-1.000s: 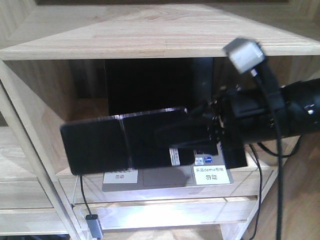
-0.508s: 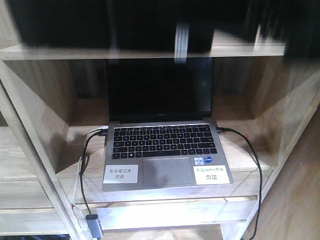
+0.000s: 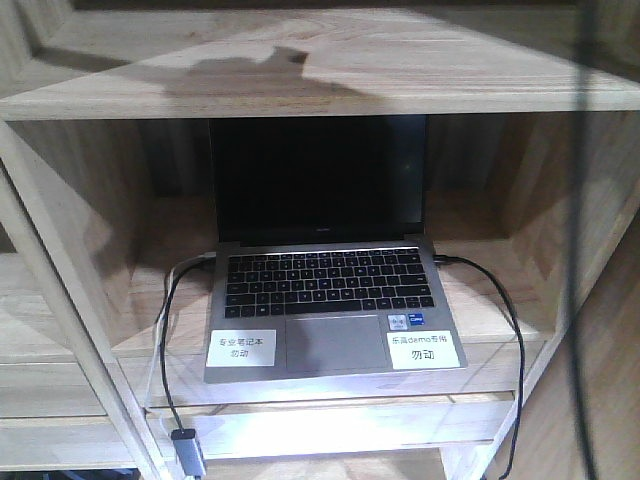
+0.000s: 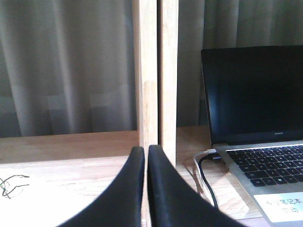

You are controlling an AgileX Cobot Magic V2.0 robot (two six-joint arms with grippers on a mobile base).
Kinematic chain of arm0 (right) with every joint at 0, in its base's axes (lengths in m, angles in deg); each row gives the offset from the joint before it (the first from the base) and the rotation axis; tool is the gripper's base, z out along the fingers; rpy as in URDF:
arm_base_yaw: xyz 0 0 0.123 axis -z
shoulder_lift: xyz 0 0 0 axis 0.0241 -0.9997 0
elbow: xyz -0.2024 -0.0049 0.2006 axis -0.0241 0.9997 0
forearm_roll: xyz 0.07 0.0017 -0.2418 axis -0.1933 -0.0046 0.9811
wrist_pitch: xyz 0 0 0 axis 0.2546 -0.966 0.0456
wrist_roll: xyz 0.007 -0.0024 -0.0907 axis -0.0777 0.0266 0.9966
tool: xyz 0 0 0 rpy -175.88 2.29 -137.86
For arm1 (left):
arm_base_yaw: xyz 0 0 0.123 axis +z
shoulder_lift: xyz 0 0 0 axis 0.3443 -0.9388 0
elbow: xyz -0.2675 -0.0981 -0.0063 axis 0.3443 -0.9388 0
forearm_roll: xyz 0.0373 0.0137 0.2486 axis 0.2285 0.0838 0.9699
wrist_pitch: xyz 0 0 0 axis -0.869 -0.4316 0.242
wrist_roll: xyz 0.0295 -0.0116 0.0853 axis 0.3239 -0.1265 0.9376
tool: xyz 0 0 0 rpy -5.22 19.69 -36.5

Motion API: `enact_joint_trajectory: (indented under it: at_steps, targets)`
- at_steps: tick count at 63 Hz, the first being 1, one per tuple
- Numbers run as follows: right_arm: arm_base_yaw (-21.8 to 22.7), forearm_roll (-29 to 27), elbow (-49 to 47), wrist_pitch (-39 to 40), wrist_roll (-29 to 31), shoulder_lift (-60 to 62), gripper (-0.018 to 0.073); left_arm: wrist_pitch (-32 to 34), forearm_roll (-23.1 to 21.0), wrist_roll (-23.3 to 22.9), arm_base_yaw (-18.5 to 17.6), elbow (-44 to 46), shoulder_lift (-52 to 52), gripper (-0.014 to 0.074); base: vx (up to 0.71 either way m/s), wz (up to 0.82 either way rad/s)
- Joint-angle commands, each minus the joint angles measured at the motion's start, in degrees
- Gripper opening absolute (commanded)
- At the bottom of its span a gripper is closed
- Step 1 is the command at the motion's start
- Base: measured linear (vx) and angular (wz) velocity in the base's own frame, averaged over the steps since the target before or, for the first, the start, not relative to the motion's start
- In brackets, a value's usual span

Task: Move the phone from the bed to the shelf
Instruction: 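Raise the held phone with the right gripper above the upper shelf, then lower the phone onto the upper shelf and open the right gripper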

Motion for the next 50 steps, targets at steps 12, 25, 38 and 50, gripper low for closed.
enact_joint_trajectory:
  at_steps: [12, 25, 38, 50]
  targets:
    - [0.0, -7.35, -9.7, 3.19, -0.98, -9.53, -0.0003, 3.95, -0.6, -0.5, -0.28, 1.45, 0.39, 0.0001, 0.0, 0.0]
    - [0.0, -7.16, -12.0, 3.76, -1.03, -14.57, -0.0003, 3.95, -0.6, -0.5, -0.28, 1.45, 0.39, 0.0001, 0.0, 0.0]
    - [0.0, -5.69, -12.0, 4.15, -1.03, -16.5, -0.0003, 3.95, -0.6, -0.5, -0.28, 1.45, 0.39, 0.0001, 0.0, 0.0]
    - [0.0, -5.37, -12.0, 4.59, -1.03, -18.09, -0.0001, 3.95, -0.6, -0.5, -0.28, 1.45, 0.39, 0.0001, 0.0, 0.0]
